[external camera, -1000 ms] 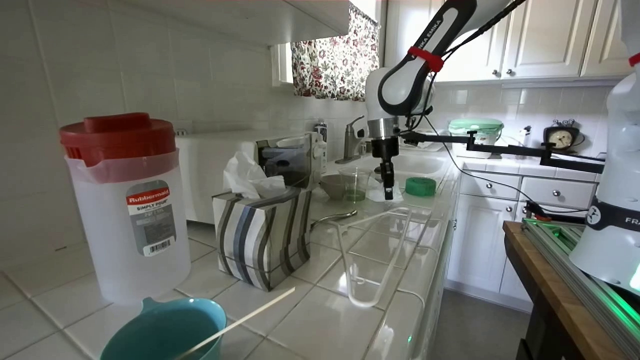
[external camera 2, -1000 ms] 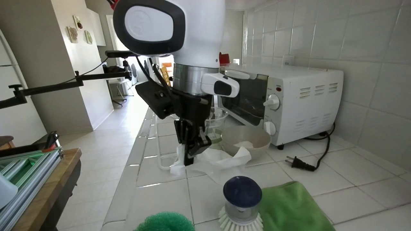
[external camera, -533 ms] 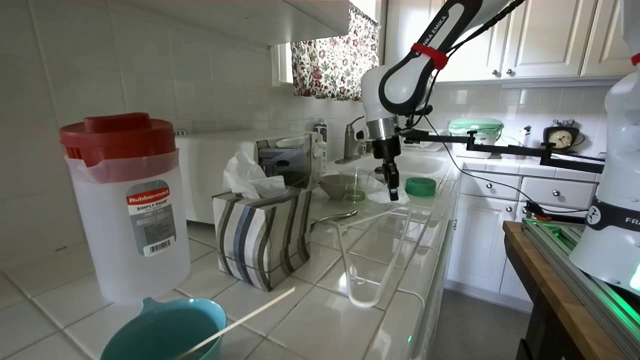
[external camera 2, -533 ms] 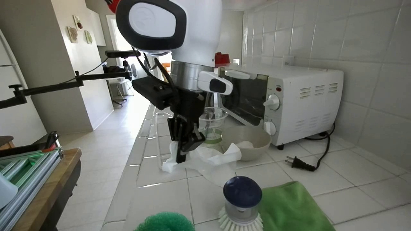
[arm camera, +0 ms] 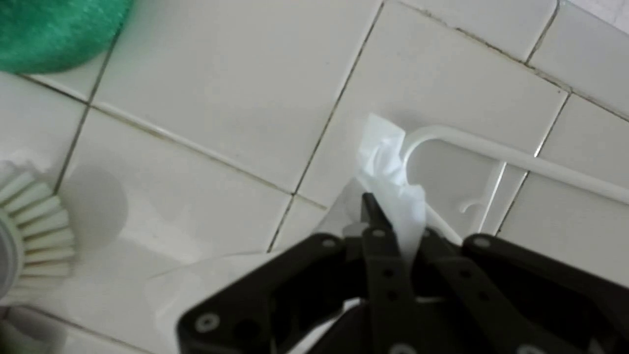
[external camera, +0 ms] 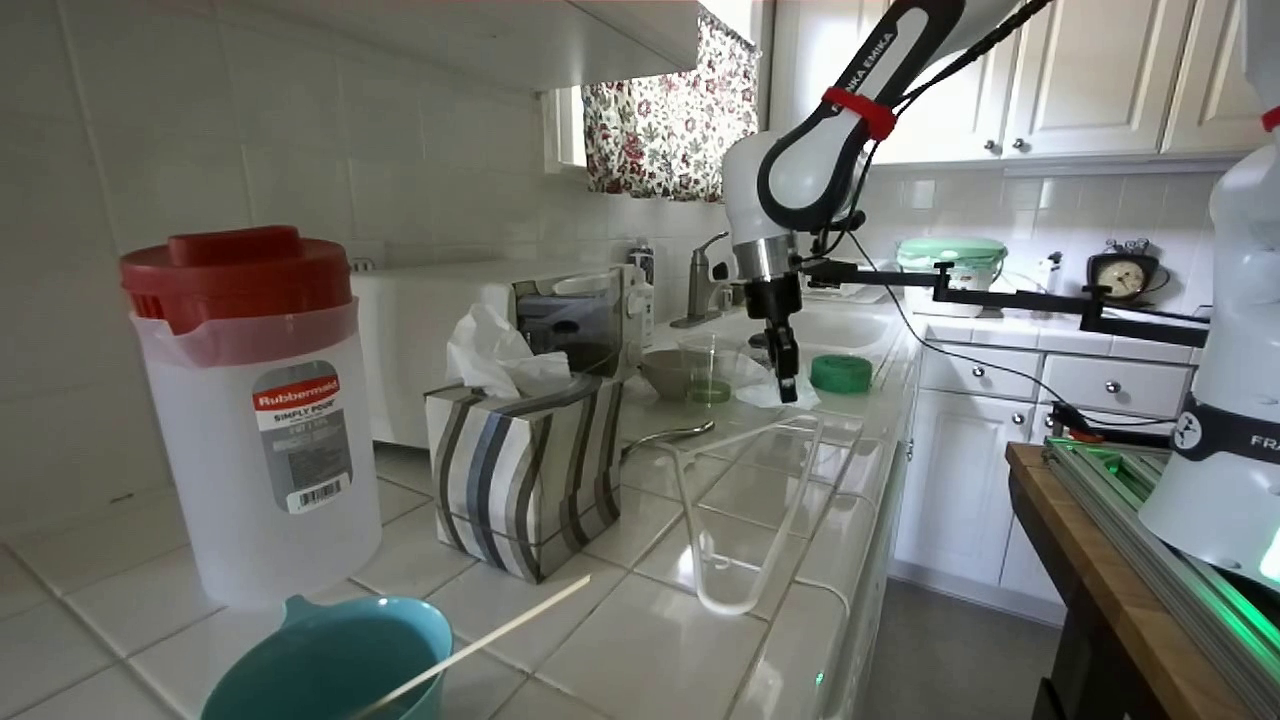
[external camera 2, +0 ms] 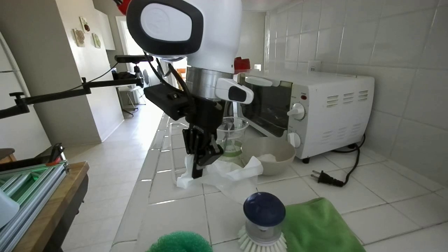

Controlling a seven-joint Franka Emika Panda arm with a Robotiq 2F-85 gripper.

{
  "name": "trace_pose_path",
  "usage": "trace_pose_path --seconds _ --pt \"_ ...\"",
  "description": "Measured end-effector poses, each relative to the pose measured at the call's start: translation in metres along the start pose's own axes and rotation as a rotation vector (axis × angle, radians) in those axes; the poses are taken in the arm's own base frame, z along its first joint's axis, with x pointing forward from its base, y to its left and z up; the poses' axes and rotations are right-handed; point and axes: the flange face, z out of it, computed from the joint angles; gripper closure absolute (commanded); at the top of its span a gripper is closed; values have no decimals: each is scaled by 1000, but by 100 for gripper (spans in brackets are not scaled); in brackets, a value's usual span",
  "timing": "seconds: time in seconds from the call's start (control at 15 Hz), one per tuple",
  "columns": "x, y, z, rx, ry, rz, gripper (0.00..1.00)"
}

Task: Use the paper towel to wipe the counter

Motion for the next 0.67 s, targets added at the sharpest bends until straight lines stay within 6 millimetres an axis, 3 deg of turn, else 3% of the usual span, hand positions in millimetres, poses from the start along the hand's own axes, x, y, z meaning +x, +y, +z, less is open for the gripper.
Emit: trace_pose_path --seconds 0.67 --pt "0 -14 21 -27 -64 -80 100"
